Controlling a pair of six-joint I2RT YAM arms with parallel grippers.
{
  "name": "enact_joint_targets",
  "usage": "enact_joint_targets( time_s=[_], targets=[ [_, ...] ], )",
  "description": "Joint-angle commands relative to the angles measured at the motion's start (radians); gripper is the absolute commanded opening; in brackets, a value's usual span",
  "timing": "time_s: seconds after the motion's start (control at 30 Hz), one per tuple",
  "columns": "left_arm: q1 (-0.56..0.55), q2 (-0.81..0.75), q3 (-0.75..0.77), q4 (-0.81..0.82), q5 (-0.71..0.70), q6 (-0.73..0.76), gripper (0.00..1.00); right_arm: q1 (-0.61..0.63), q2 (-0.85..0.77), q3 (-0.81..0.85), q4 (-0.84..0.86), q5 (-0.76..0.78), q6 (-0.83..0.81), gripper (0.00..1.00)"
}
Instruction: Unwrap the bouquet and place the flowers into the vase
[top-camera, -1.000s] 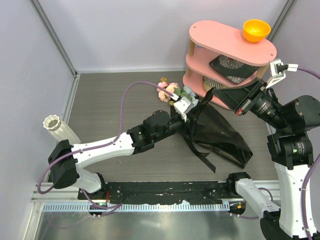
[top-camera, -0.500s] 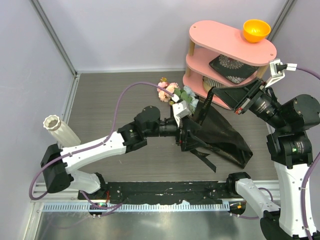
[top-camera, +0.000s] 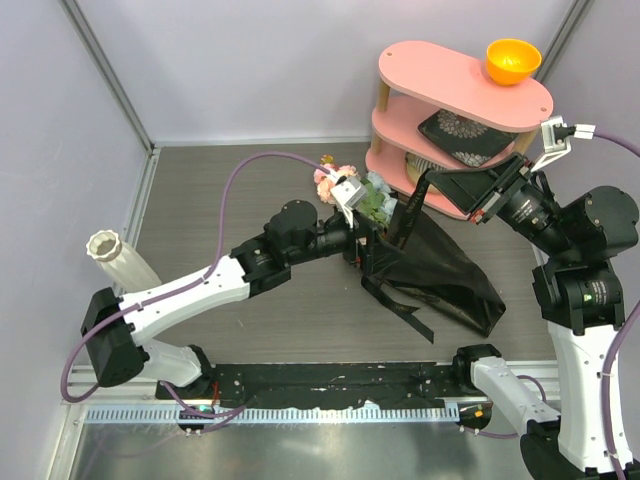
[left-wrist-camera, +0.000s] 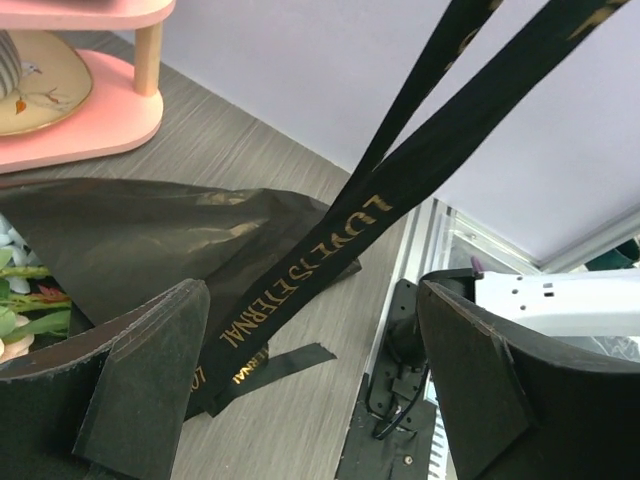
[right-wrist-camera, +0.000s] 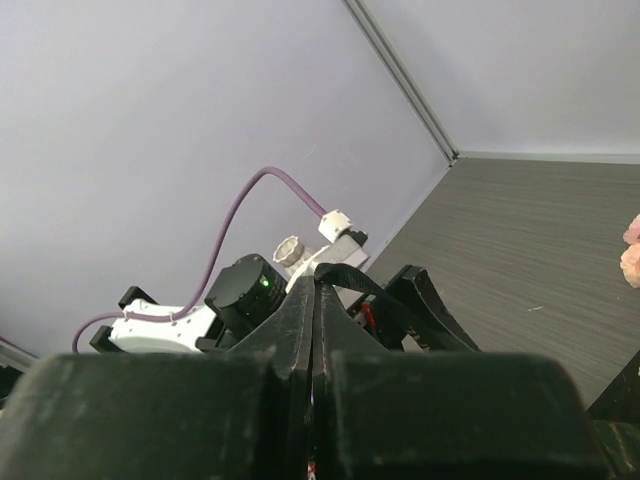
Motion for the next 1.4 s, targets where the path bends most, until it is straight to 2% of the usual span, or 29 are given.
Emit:
enact_joint_targets(
  time_s=[0.0,0.07,0.2,0.33,0.43,0.47,0.53,0.57,0.63,0.67,0.73,0.77,0.87,1.03,1.07,1.13,1.17,1.23,1.33,1.37],
  targets=[
    [-0.005,0.033,0.038,0.066,-0.026,-0.009,0.85,0.002,0.016,0.018,0.019,0.041,0.029,0.01],
    [-0.005,0.059,0.051,0.075,-0.014,-0.004,0.80,0.003,0.020,0.017,0.017,0.049,0.035,0.01],
    [-0.005,0.103,0.078,0.074,-0.012,-0.006,0.62,0.003,0.019,0.018,0.016,0.053,0.041,0.01],
    [-0.005,0.155,0.103,0.100,0.001,-0.018,0.53,0.002,0.019,0.018,0.010,0.055,0.040,0.01],
    [-0.005,0.180,0.120,0.085,-0.012,-0.014,0.40,0.003,0.016,0.018,0.007,0.055,0.041,0.01],
    [-0.005,0.186,0.130,0.071,-0.043,0.002,0.28,0.003,0.016,0.018,0.006,0.056,0.041,0.01],
    [-0.001,0.197,0.162,-0.002,-0.089,0.026,0.12,0.002,0.011,0.017,0.005,0.056,0.041,0.01],
    [0.006,0.201,0.176,-0.032,-0.109,0.034,0.00,0.003,0.010,0.012,0.005,0.056,0.041,0.01],
    [0.041,0.215,0.209,-0.101,-0.126,0.028,0.00,0.003,0.002,0.001,0.005,0.065,0.041,0.01],
    [0.077,0.218,0.220,-0.130,-0.130,0.020,0.00,0.003,-0.006,-0.008,-0.001,0.075,0.037,0.04],
    [0.122,0.212,0.249,-0.228,-0.135,0.013,0.00,0.003,-0.015,-0.008,-0.073,0.154,-0.006,0.27],
    [0.148,0.205,0.257,-0.266,-0.147,0.014,0.00,0.003,-0.024,-0.005,-0.102,0.192,-0.026,0.45],
    [0.298,0.175,0.298,-0.444,-0.187,0.052,0.00,0.003,-0.039,0.010,-0.228,0.329,-0.093,0.61],
    [0.490,0.158,0.435,-0.752,-0.426,0.201,0.00,0.003,-0.046,0.004,-0.287,0.400,-0.132,0.62],
    [0.572,0.165,0.462,-0.779,-0.433,0.209,0.00,0.002,-0.046,-0.002,-0.285,0.398,-0.132,0.63],
    [0.659,0.177,0.557,-0.843,-0.430,0.213,0.00,0.002,-0.043,-0.010,-0.268,0.388,-0.124,0.62],
    [0.737,0.201,0.603,-0.874,-0.433,0.210,0.00,0.003,-0.041,-0.016,-0.264,0.383,-0.123,0.62],
    [0.794,0.229,0.747,-0.938,-0.437,0.218,0.00,0.003,-0.036,-0.017,-0.262,0.374,-0.121,0.62],
    [0.895,0.276,0.852,-0.943,-0.353,0.221,0.00,0.003,-0.039,-0.022,-0.259,0.374,-0.120,0.62],
    [0.917,0.290,0.895,-0.952,-0.283,0.191,0.00,0.003,-0.039,-0.023,-0.257,0.374,-0.121,0.62]
  ],
)
